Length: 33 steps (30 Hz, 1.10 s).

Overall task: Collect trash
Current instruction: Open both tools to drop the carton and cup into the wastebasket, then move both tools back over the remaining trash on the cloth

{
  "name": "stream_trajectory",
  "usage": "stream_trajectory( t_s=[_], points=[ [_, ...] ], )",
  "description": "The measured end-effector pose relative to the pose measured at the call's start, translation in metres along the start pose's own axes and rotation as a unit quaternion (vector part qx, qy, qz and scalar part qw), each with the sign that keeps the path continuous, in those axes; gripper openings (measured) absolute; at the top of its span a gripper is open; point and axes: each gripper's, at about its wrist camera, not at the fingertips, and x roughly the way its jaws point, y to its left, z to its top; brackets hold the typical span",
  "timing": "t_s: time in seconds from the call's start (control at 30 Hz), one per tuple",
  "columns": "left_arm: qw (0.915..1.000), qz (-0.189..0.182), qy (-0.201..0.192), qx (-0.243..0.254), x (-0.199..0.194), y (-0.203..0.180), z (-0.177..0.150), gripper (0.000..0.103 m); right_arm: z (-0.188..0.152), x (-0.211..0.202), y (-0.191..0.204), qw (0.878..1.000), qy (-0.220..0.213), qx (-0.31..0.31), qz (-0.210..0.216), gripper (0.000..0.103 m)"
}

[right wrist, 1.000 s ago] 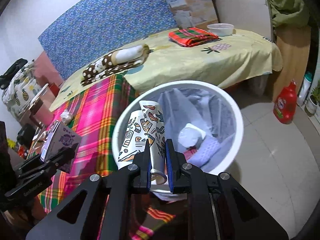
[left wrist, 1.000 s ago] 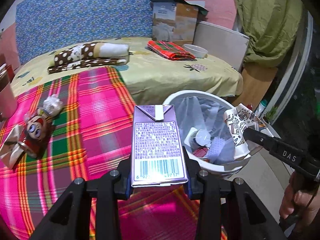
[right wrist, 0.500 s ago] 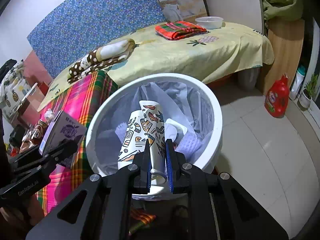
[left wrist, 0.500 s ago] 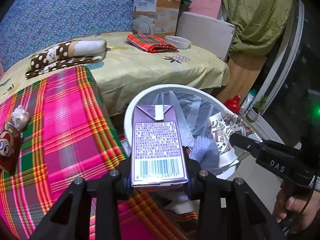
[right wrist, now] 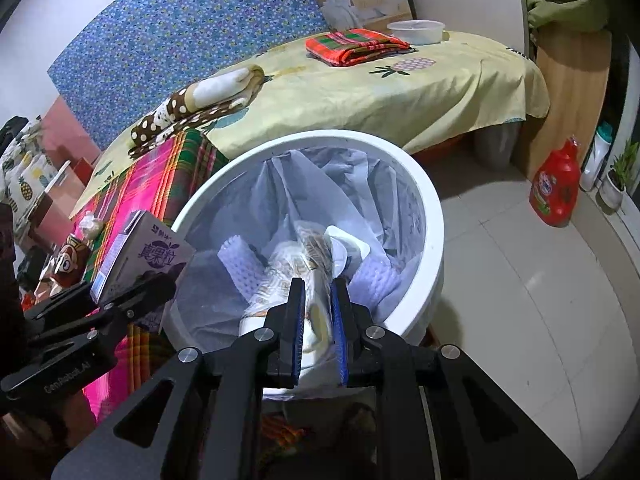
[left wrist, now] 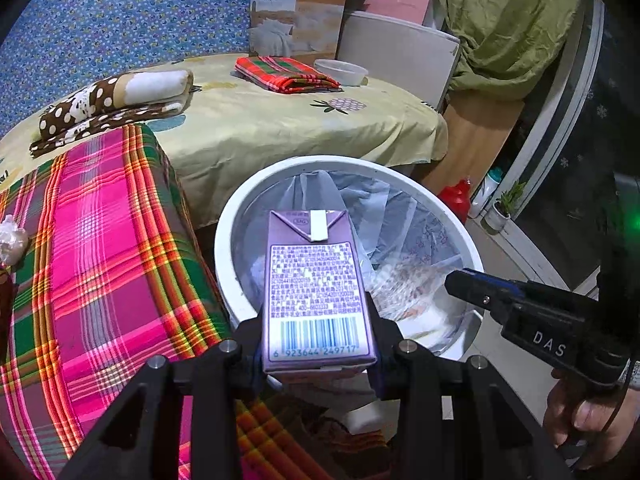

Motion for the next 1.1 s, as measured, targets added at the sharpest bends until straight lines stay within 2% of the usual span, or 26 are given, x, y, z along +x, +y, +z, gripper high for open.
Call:
stream_trajectory(
  t_s=[0.1,0.5,1.1],
  points=[
    [1.0000,-0.006,-0.002,-0.003,-0.001,0.001,0.000,0.047,0.000,0.000,-0.001,1.000,0.000,0.003,-0.001,0.018],
    [0.9995,-0.021,-0.024,-0.005,-0.023,0.003,-0.001,0.047,0.001,-0.013,0.005,1.000,-0.017,0.000,0.007,0.019],
    [0.9978,0.014,-0.050,-0.043,-0.077,0.039,-0.032,0.047,-0.008,-0.030,0.050,0.998,-0.029,-0.037,0.043,0.019]
  ],
)
